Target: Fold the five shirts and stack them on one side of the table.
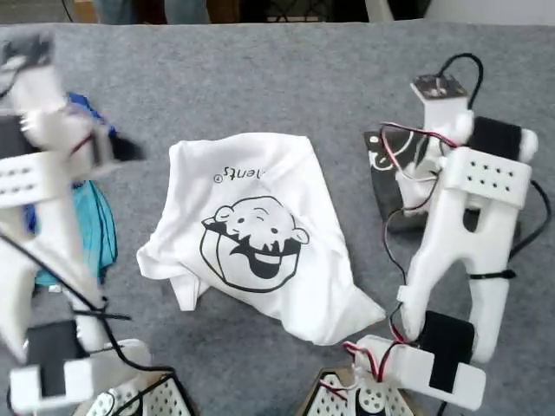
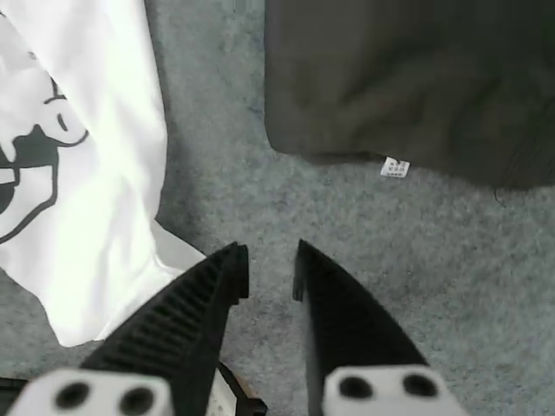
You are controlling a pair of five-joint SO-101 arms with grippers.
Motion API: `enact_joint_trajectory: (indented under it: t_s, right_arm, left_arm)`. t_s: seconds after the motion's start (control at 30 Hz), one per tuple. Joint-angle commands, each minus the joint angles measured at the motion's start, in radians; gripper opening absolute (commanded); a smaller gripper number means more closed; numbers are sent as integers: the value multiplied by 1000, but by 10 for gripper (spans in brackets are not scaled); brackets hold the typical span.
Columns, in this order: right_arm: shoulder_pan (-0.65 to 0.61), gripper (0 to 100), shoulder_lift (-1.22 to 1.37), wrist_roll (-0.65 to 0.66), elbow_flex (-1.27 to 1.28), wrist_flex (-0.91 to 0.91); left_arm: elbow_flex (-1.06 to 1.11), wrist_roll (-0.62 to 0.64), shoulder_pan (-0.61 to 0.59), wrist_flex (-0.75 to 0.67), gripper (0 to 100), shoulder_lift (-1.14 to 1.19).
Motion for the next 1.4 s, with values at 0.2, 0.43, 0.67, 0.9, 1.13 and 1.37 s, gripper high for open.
enact_joint_trajectory:
  t_s: [0.2,0.43,0.67,0.9,1.13,1.37]
  right_arm:
    - [173,74,-44,25,16,2]
    - [244,74,-35,25,19,-12]
    - [238,74,-42,25,150,-89]
    - [241,74,-44,25,185,-98]
    - [239,74,-44,25,183,-98]
    - [238,74,-42,25,183,-103]
  left_arm:
    - [-275,252,395,-66,183,577]
    - [-611,523,418,-26,207,864]
    - [-869,694,507,6,207,1042]
    - [-1038,770,555,3,207,1200]
    - [-1116,793,550,-2,205,1320]
    - [-1181,825,550,-25,203,1379]
